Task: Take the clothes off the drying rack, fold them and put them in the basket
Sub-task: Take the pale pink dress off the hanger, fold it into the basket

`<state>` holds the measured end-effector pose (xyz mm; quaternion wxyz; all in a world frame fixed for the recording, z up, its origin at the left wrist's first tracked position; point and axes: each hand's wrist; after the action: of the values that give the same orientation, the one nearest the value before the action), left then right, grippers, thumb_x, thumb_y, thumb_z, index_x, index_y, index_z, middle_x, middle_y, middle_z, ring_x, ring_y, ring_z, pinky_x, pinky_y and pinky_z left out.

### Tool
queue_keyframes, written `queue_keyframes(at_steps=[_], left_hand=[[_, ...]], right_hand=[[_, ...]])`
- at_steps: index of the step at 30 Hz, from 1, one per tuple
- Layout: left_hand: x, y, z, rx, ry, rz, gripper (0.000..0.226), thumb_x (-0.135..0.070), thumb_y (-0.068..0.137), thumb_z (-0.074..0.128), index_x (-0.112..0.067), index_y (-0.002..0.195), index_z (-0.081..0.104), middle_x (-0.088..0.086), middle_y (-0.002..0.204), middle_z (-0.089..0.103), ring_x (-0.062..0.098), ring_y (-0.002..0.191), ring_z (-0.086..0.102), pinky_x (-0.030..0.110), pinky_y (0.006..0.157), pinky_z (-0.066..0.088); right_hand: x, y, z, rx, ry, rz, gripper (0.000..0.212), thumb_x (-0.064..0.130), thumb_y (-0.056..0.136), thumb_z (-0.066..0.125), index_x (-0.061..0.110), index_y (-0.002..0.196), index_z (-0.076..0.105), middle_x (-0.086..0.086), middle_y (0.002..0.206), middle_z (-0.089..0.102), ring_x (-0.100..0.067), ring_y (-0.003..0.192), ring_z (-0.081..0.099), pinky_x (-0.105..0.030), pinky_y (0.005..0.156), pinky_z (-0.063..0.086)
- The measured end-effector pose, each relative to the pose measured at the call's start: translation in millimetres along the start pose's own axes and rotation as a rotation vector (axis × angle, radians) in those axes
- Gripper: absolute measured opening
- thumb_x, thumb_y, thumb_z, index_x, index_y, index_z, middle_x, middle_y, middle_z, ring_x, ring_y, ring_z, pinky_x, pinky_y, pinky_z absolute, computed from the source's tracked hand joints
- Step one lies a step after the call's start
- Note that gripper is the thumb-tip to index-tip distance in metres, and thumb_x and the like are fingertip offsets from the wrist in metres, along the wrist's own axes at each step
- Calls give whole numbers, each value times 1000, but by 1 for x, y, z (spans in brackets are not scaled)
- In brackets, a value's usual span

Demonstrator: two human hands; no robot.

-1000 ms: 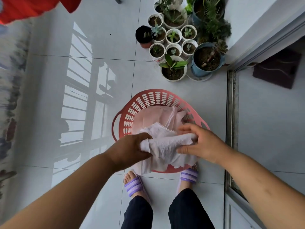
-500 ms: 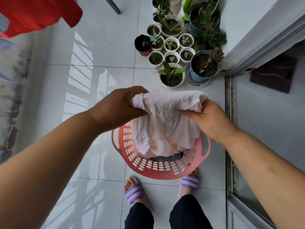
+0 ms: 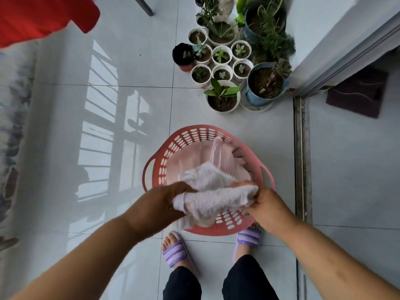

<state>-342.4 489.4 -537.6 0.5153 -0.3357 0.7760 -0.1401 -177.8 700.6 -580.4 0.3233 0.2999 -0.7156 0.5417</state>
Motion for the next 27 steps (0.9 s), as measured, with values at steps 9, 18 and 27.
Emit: queue_keyframes(at_steps=[9, 18, 27], left_hand=[[18, -18, 44, 151, -92, -197, 23, -33, 82, 74, -36, 101, 60, -23, 91, 63, -10, 84, 61, 3, 72, 45], [30, 15, 40, 169, -162, -359, 30, -32, 78, 79, -31, 104, 63, -11, 99, 67, 8, 93, 63, 29, 88, 54], [62, 96, 29, -96, -559, -501, 62, -55, 79, 70, -28, 131, 50, -4, 124, 61, 23, 110, 60, 49, 100, 48]], right_hand=[[-39, -33, 20, 111, -2, 239, 21, 7, 86, 71, 24, 98, 72, 27, 91, 72, 17, 87, 62, -2, 74, 43], [-39, -10, 16, 93, -49, 285, 25, 29, 85, 74, 43, 102, 62, 31, 97, 68, 12, 97, 61, -13, 87, 44], [-56, 94, 11, -82, -111, 299, 41, 43, 90, 64, 15, 120, 63, 0, 110, 70, -21, 101, 66, -39, 94, 52]])
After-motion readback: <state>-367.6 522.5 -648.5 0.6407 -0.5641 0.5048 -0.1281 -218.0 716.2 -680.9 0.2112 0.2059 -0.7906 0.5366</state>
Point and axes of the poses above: each hand's wrist, its own y-axis towards the middle knuckle, its own z-axis out of the palm, x = y × z
